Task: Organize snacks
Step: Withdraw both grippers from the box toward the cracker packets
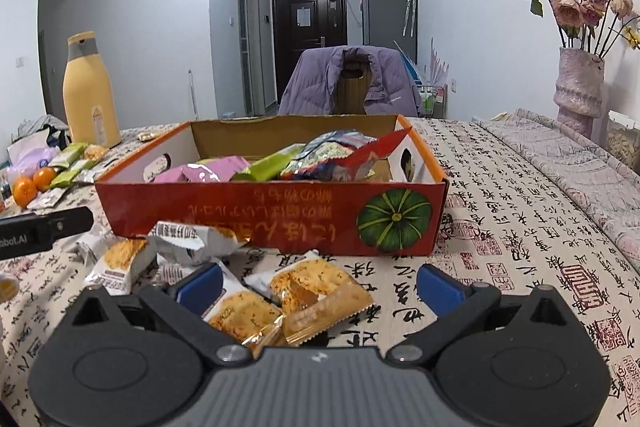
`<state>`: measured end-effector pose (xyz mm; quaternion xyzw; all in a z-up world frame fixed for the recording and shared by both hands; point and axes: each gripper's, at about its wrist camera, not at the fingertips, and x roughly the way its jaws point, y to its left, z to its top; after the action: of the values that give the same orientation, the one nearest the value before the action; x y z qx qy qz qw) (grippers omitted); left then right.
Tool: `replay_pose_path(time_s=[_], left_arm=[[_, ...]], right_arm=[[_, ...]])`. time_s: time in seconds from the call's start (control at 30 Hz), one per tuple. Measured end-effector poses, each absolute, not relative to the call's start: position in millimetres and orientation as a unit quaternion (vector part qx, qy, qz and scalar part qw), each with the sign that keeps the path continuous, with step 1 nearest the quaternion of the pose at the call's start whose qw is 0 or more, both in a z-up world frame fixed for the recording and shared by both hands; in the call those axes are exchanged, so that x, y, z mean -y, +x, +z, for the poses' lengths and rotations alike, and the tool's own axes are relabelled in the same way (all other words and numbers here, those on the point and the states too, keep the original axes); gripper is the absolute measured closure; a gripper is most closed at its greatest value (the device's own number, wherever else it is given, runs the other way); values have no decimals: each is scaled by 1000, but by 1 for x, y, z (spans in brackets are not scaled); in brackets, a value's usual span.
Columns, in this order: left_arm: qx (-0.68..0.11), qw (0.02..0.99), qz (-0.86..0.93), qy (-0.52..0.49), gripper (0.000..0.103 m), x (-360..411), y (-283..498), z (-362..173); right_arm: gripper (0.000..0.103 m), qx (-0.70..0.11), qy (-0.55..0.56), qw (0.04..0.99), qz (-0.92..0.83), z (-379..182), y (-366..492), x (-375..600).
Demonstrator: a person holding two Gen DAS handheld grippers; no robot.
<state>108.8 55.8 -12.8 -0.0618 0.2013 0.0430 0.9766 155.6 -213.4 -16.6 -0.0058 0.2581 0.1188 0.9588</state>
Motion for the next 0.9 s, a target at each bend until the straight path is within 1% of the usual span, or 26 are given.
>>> replay_pose_path(time_s=[0.43,0.63,0.8,0.9], left_arm=[[-207,977,27,-51,0,-49,110,-16],[-209,976,27,-47,0,-47,111,-16],[-210,976,27,-45,0,-47,111,-17],[-209,976,27,-46,0,-47,110,-17]], right_arm=[[0,-315,-96,936,124,-28,199,203],[0,-340,-100,924,145,-36,213,197],[0,-360,-50,917,162,-40,224,203],[0,-354,-45,920,162,-41,224,204]])
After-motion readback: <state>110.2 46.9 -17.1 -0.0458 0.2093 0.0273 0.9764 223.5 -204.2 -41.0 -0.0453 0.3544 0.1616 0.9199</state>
